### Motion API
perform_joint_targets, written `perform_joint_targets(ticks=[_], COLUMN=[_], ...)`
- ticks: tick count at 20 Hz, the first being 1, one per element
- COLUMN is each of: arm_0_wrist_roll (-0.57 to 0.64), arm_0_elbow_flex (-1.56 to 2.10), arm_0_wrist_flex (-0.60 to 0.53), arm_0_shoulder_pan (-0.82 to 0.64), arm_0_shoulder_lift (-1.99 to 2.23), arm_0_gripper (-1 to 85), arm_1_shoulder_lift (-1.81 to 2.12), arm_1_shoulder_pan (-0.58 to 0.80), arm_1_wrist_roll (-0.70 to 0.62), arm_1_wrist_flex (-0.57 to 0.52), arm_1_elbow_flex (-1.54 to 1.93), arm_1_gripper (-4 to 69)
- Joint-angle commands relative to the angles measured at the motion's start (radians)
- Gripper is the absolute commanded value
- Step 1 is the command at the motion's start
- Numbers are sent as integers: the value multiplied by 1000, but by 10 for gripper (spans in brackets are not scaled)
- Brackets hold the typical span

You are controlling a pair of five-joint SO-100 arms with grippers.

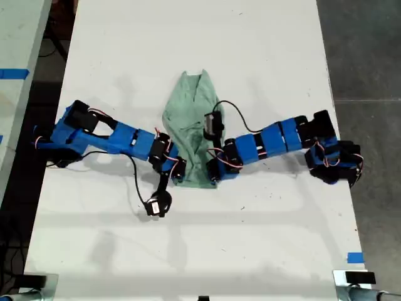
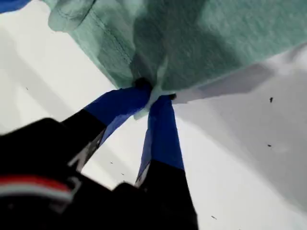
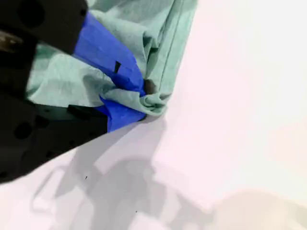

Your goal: Fold t shirt

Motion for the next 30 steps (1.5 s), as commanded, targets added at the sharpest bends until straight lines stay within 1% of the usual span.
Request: perform_joint_targets(ticks=[1, 5, 6, 8, 11, 12, 14, 17, 18, 19, 20, 21, 22, 23, 24, 25, 26, 27, 28, 30], arm_0_wrist_roll=[-17, -8, -5, -6, 15, 37, 83, 176, 196, 216, 225, 242, 262, 287, 314, 324, 333, 337, 337, 322], arm_0_elbow_flex=[-64, -163, -163, -152, -120, -107, -103, -106, -107, -112, -117, -124, -124, -124, -121, -106, -87, -67, -41, 40], arm_0_wrist_flex=[11, 58, 74, 146, 281, 305, 341, 351, 354, 354, 356, 360, 368, 376, 382, 383, 383, 385, 385, 385], arm_0_shoulder_pan=[64, 127, 126, 87, -63, -129, -264, -469, -522, -561, -597, -630, -672, -718, -758, -785, -799, -810, -811, -767], arm_0_shoulder_lift=[40, 192, 252, 360, 474, 500, 525, 508, 492, 480, 483, 508, 545, 588, 632, 696, 765, 844, 934, 1158], arm_0_gripper=[-1, -1, -1, -1, -1, -1, -1, -1, 17, 107, 186, 236, 238, 217, 151, 11, 0, -1, -1, -1], arm_1_shoulder_lift=[23, 52, 86, 184, 282, 296, 311, 307, 304, 302, 307, 324, 354, 391, 430, 474, 529, 588, 658, 853], arm_1_shoulder_pan=[-32, -91, -87, -46, 95, 149, 262, 417, 459, 495, 532, 571, 615, 661, 704, 738, 767, 796, 811, 778], arm_1_wrist_roll=[21, -28, -52, -100, -178, -210, -265, -350, -364, -391, -408, -422, -430, -433, -442, -454, -460, -446, -454, -453], arm_1_wrist_flex=[84, 189, 183, 146, 126, 123, 118, 95, 92, 83, 92, 110, 137, 173, 215, 258, 299, 354, 396, 436], arm_1_elbow_flex=[-87, -379, -405, -388, -357, -359, -359, -359, -357, -359, -371, -382, -383, -383, -382, -376, -356, -330, -293, -150], arm_1_gripper=[12, 12, 12, 12, 12, 12, 12, 15, 39, 167, 222, 245, 249, 249, 244, 236, 193, 79, 6, 7])
